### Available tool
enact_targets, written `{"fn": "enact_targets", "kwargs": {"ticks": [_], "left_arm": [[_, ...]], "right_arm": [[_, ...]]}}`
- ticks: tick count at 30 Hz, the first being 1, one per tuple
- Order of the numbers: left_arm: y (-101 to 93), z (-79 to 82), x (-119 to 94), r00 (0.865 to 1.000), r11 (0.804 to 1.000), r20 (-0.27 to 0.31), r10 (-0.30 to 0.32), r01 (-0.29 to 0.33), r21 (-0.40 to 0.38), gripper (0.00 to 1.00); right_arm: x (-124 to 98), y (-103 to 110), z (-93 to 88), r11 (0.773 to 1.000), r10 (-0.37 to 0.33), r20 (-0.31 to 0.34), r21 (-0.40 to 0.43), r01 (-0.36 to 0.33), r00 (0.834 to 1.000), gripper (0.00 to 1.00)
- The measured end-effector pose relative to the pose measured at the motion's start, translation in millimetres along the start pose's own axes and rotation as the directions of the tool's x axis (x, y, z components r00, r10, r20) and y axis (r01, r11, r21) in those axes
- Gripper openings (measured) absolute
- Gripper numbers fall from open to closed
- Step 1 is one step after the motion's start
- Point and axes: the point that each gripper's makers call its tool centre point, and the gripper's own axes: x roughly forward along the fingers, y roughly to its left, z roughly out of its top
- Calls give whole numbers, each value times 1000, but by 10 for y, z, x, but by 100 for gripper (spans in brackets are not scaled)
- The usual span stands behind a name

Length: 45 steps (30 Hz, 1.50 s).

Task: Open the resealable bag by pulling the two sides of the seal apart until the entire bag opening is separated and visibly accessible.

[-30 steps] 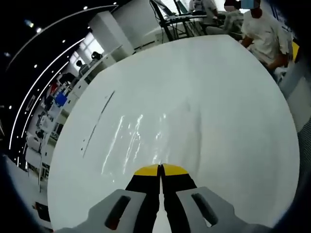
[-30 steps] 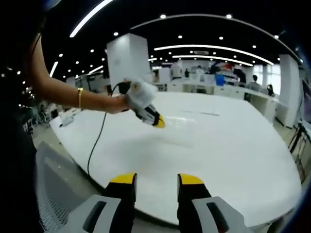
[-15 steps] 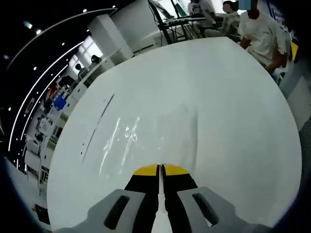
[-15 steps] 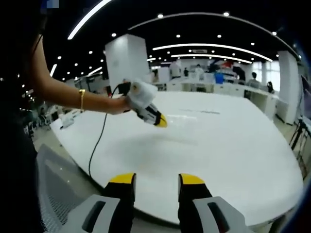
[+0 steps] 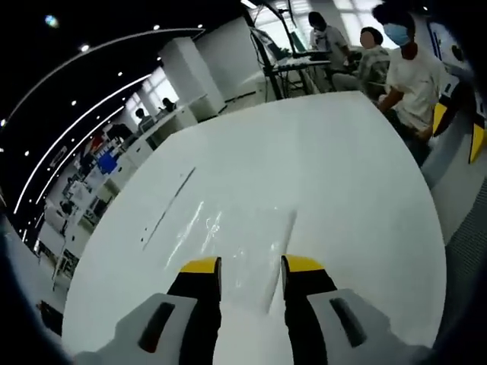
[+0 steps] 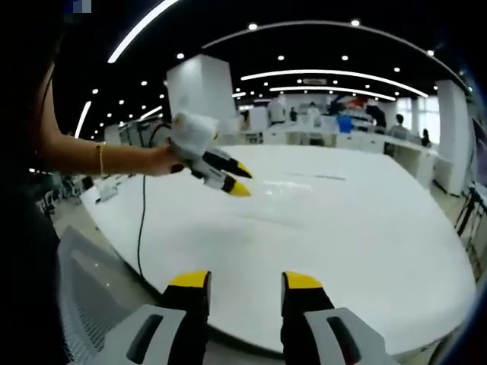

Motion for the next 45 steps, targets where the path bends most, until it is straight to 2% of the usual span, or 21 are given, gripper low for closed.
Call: {"fn": "enact_targets", "kwargs": {"ticks": [7,10,12,16,23,25,28,35,38,44,45], "left_arm": [[-138,-7,-339,999,998,32,16,-14,-56,43],[-212,30,-518,995,980,103,7,13,-197,48],[-181,20,-633,992,970,122,32,-1,-244,54],[-165,8,-828,989,969,137,51,-16,-245,63],[-186,-79,-1149,986,969,140,89,-54,-241,72],[-220,-119,-1241,985,966,139,100,-62,-253,75],[-282,-128,-1375,976,953,176,125,-69,-295,77],[-419,-361,-1610,976,935,152,159,-99,-341,82],[-478,-538,-1669,980,925,109,166,-116,-361,82],[-590,-707,-1798,983,916,73,170,-130,-381,81],[-623,-779,-1821,985,914,42,165,-136,-383,81]], "right_arm": [[-7,-17,-3,1000,-19,4,-11,19,1000,35],[-3,-22,-10,1000,-25,1,-18,25,1000,35],[-2,-13,-2,999,-23,4,-24,23,1000,35],[-8,-26,12,1000,-25,18,-17,25,1000,37],[-23,-58,47,998,-50,40,-22,51,998,44],[-22,-69,47,998,-57,43,-29,58,997,47],[-13,-86,25,997,-66,32,-38,67,997,48],[2,-54,0,996,-59,17,-70,60,998,48],[9,-32,-35,995,-51,-4,-83,51,999,48],[10,-13,-60,993,-52,-13,-106,51,999,48],[9,-10,-63,993,-50,-14,-106,48,999,48]]}}
